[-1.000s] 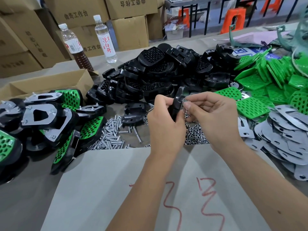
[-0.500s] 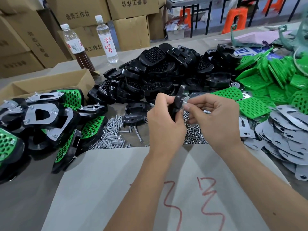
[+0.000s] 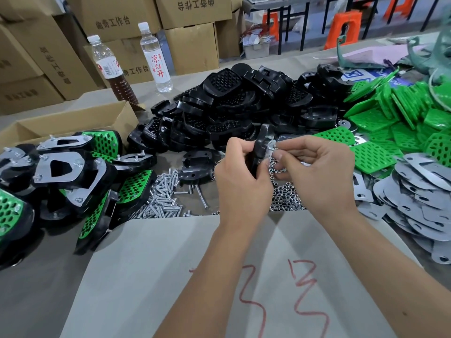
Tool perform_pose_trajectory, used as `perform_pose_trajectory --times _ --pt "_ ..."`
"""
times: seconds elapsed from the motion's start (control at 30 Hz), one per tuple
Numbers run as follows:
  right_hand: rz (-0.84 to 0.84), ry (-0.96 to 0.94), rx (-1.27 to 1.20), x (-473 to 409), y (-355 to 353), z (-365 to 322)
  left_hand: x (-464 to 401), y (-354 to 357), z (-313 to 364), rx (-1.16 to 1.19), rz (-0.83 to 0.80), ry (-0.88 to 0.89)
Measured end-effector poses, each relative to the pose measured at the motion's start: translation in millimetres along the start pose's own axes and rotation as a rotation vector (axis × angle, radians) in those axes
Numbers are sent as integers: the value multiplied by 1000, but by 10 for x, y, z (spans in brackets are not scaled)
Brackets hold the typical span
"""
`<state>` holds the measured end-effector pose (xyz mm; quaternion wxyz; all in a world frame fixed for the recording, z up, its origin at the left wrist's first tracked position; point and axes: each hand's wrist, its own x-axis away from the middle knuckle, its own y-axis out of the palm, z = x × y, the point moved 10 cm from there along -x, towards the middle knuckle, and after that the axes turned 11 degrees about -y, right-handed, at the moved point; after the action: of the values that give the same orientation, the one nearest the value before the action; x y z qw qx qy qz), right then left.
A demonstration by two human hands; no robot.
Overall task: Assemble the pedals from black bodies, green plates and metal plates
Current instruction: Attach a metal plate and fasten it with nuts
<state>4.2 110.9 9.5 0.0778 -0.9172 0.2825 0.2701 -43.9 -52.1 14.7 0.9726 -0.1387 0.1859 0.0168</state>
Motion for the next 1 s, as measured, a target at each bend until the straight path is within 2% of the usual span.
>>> perform_pose_trajectory --times 0.3,0.5,0.67,0.87,1.0 --pt "-44 -60 -44 21 104 -104 -15 -32 -32 14 29 -24" --pt "-26 14 -118 6 79 4 -4 -12 -33 25 15 -25" --pt "66 33 -127 -27 -51 88 21 7 3 17 9 4" --pt "-3 43 -244 -32 35 91 18 12 -13 49 -1 -13" --pt "-35 0 -181 -37 41 59 13 24 -19 94 -30 -56"
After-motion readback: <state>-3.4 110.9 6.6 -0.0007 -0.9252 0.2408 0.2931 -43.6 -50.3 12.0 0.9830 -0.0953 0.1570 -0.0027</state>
